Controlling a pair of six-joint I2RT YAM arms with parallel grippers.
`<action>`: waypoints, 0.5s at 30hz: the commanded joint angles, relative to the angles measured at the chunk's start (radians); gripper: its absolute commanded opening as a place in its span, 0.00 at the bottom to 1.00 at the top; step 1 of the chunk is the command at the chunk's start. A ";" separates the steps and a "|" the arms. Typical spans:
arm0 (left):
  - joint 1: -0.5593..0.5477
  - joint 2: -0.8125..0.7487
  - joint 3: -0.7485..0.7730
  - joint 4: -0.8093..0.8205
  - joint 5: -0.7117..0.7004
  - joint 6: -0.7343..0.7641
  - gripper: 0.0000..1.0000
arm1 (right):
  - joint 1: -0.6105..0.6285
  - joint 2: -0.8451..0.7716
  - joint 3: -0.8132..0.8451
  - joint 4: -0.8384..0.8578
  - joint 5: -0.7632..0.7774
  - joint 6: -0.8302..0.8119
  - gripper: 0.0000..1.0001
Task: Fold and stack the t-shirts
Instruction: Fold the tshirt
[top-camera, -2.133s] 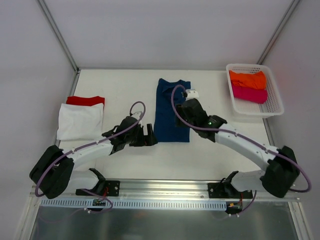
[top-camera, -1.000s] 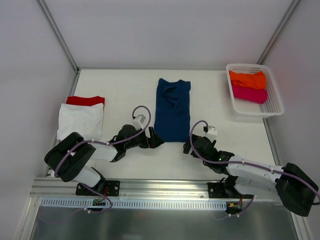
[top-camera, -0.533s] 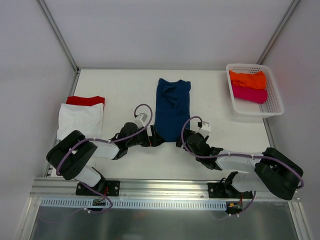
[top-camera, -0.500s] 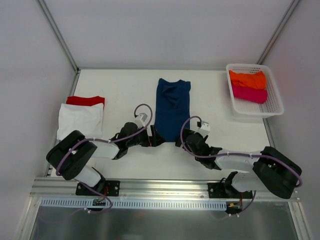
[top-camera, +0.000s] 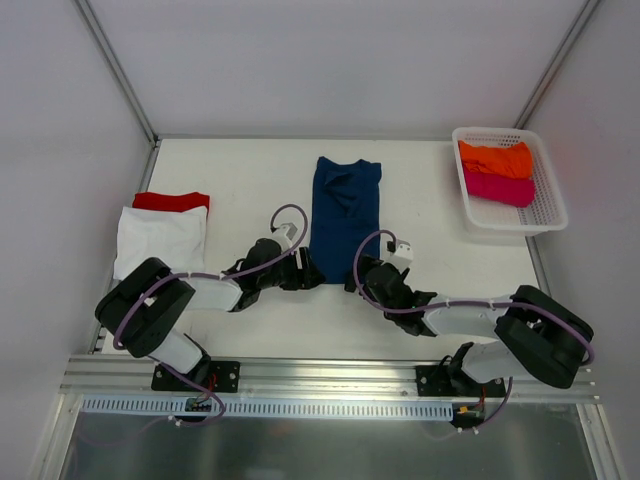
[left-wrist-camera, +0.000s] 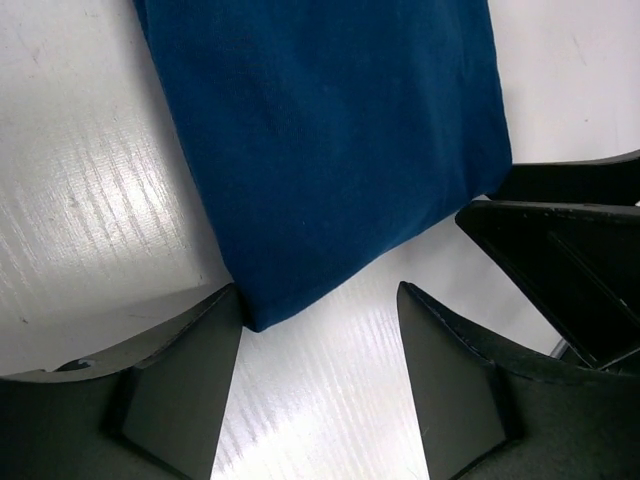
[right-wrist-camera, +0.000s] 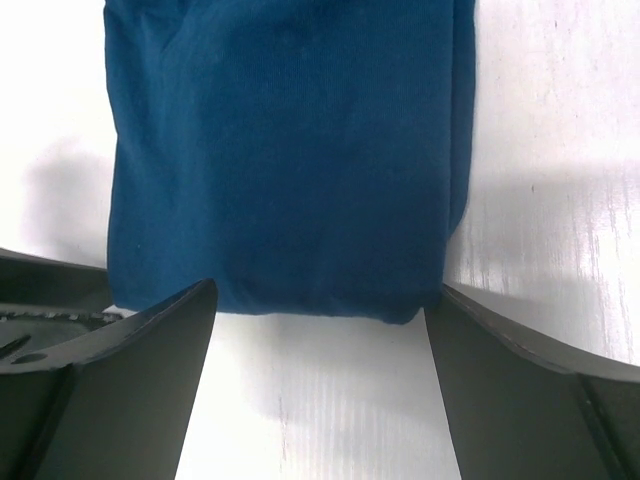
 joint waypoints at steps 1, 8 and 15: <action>-0.006 0.044 0.010 -0.141 -0.020 0.031 0.63 | 0.025 -0.022 0.017 -0.174 0.001 0.000 0.88; -0.006 0.056 0.027 -0.145 -0.020 0.039 0.63 | 0.078 -0.131 0.036 -0.342 0.130 0.009 0.88; -0.006 0.084 0.040 -0.147 -0.014 0.041 0.63 | 0.082 -0.128 0.040 -0.362 0.162 0.006 0.88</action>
